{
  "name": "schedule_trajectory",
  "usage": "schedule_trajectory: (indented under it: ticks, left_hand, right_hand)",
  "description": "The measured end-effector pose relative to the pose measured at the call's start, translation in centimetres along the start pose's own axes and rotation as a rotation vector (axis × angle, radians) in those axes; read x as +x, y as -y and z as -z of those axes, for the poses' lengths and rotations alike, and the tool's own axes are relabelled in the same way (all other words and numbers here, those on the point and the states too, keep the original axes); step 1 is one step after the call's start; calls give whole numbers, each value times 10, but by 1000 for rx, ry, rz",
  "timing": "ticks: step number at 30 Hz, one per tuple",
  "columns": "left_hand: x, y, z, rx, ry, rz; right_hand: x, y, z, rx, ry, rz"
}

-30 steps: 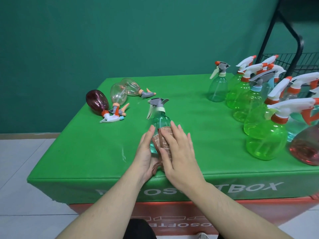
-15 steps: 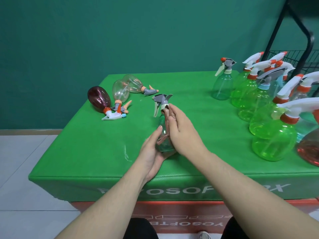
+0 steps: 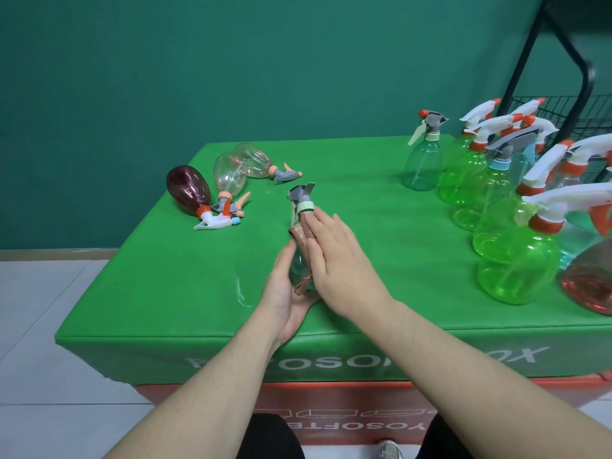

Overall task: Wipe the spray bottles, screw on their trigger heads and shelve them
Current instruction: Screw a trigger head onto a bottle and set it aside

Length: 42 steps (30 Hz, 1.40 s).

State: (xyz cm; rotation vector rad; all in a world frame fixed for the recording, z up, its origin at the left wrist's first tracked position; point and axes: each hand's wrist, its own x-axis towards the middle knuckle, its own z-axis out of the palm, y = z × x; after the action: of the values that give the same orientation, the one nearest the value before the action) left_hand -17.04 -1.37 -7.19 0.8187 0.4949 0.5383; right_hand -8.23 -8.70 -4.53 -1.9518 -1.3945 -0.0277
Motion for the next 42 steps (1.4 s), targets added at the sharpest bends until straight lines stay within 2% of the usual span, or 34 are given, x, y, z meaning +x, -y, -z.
schedule_trajectory:
  ticks: [13,17,21,29,34,42]
  left_hand:
    - [7,5,5,10,-34,56]
    - [11,10,11,-49,-55,-20]
    - [13,10,14,-89,-4,-35]
    - [11,9,13,-110,29,1]
    - [11,12,6,58,61,-79]
    - [0,3,-5,107,28,-58]
  right_hand:
    - [-46,-18,-15,-82,-53,233]
    - [-57,-23,-18,-94,-87,279]
    - [-64,-20,-19,-103,-115,297]
    - [-63,-9,-13,3,-117,154]
    - [-41,-1,-7,-101,-139,86]
    - [3,10,10,33,-29,-98]
